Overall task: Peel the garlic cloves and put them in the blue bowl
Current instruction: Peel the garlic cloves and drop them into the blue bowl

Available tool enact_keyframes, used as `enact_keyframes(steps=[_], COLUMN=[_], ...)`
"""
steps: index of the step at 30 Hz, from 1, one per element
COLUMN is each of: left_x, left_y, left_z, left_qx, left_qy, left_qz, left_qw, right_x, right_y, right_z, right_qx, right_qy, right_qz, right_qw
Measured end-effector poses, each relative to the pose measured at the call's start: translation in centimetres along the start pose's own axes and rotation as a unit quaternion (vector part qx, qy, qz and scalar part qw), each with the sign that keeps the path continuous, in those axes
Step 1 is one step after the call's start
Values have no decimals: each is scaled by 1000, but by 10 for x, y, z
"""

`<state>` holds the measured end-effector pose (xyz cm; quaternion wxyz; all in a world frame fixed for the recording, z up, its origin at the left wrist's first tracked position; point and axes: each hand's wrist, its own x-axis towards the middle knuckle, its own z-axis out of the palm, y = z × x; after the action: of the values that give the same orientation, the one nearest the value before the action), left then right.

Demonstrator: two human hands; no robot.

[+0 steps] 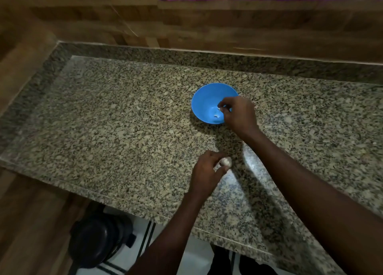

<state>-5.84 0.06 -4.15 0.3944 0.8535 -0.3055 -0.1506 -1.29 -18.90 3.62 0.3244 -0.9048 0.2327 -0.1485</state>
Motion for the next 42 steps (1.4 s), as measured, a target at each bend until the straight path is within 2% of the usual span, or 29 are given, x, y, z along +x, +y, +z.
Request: enact_keyframes(steps=[3,5,8,10,12,14,20,27,31,36,39,42], left_x=[2,2,1,0,0,0,7,11,12,12,12,8], left_y=[4,7,15,22,28,35,49,61,62,62,65,72], left_z=[4,8,13,15,15,13,14,14,14,13,13,17], left_qx=[-14,-43,-159,-224,-268,-301,-336,-325,-297,-272,-264,-250], left_qy=[4,22,8,-23,-42,-53,-83,-103,-106,-124,-117,-78], left_qz=[2,-21,-127,-160,-168,-164,-153,-124,-100,-112,-111,-104], left_qw=[1000,999,979,961,948,938,926,932,944,948,951,960], right_x=[-47,-84,-125,-140,-150,-154,-153,-147,-143,-140,-140,-141], right_y=[16,35,60,69,70,68,69,71,77,82,83,79], right_z=[-13,-15,-12,-12,-18,-27,-41,-54,-60,-63,-56,-47], right_qx=[18,19,61,178,329,396,404,383,385,413,451,432], right_qy=[24,-9,-91,-124,-121,-107,-101,-112,-152,-211,-196,-141], right_qz=[31,96,199,257,295,297,304,316,326,332,356,379], right_qw=[999,995,974,942,889,862,857,861,850,821,794,806])
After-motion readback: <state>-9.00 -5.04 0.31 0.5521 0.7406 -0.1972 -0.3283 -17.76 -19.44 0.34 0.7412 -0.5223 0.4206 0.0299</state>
